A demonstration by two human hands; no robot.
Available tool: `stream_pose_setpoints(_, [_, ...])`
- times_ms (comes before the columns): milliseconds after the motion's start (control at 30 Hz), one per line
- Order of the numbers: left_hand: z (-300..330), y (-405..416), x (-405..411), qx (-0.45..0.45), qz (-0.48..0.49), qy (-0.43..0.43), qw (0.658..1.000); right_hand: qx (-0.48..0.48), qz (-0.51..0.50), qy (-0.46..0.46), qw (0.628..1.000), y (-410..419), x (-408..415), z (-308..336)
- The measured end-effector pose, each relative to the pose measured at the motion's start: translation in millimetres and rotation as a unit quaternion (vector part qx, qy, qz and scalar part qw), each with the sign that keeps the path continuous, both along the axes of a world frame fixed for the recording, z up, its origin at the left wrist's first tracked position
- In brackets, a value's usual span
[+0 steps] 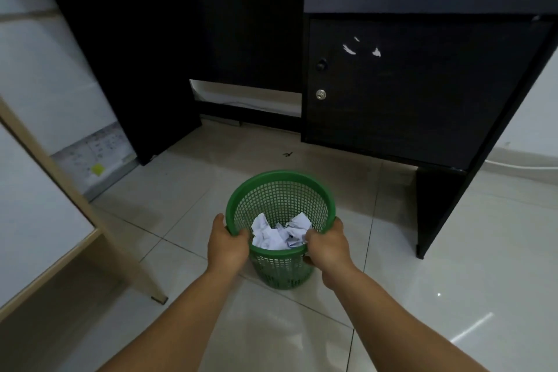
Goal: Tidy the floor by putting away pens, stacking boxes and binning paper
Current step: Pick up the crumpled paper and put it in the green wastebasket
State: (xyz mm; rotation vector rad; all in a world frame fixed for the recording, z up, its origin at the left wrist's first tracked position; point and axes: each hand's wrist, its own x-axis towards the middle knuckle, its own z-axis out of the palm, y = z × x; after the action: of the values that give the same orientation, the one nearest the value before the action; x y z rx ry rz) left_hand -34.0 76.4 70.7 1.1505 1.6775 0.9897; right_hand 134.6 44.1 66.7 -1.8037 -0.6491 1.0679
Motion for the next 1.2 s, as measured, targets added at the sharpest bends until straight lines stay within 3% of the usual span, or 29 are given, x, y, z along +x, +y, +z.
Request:
stream_pose_setpoints(167, [45.1, -6.6, -22.3, 0.037, 0.026, 0.007, 0.999, 0.005, 0.033, 0.009, 0.999, -0.7, -16.7, 34.2])
stream_pose_setpoints(367, [143.4, -38.1, -40.1, 0.026, 0.055, -0.001, 0.998, -0.024, 0.059, 0.011, 0.998, -25.7, -27.8, 135.7])
stream_pose_setpoints(700, [414.4, -106.0, -55.3, -0.009, 0.028, -0.006, 1.000, -0.040, 0.041, 0.041, 0.998, -102.8, -36.0, 394.7])
stream_pose_setpoints(933, [564.2, -155.0, -51.5, -0.033, -0.012, -0.030, 0.999, -0.047, -0.007, 0.064, 0.997, -170.3, -33.2, 546.2])
stream_pose_setpoints(1200, [604.4, -196.5, -9.8, -0.042, -0.084, -0.037, 0.995, -0.048, -0.087, 0.063, 0.993, -241.9, -2.9, 587.6])
